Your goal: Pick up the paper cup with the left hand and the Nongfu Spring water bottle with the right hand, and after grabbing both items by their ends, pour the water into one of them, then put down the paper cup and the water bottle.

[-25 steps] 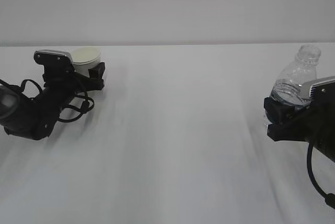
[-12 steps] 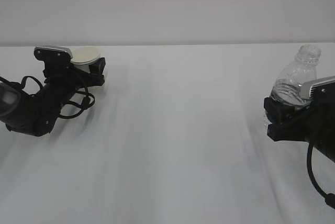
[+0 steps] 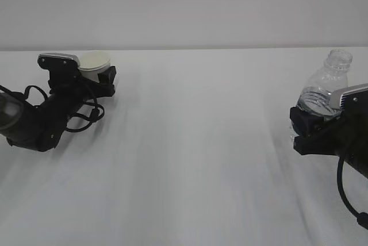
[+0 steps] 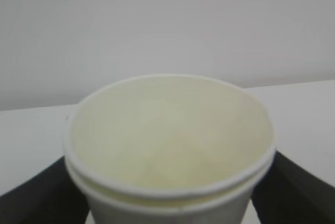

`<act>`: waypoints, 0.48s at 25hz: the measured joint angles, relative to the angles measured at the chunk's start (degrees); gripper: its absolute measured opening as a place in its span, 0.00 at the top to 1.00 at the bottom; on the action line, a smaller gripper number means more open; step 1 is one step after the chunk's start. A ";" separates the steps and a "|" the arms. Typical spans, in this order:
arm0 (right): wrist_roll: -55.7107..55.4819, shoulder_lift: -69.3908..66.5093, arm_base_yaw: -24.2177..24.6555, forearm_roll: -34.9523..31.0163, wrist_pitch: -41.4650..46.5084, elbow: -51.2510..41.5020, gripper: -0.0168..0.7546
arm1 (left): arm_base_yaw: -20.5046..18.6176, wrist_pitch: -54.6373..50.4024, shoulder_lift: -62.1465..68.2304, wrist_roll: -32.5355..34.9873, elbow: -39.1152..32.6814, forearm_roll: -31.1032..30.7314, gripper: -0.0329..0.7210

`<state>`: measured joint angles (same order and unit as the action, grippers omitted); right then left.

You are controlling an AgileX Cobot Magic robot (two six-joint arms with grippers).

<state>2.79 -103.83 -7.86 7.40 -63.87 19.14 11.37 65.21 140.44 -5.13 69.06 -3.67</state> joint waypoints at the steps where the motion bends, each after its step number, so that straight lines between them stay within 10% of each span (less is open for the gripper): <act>1: 0.00 0.00 0.00 0.00 0.00 0.00 0.43 | 0.00 -0.04 0.12 -0.02 0.00 0.00 0.11; 12: 0.00 0.00 0.00 0.00 0.00 0.00 0.43 | 0.00 -0.04 0.46 -0.29 0.00 0.00 0.13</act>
<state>2.79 -103.83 -7.86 7.40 -63.87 19.14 11.37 65.17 140.90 -5.42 69.06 -3.67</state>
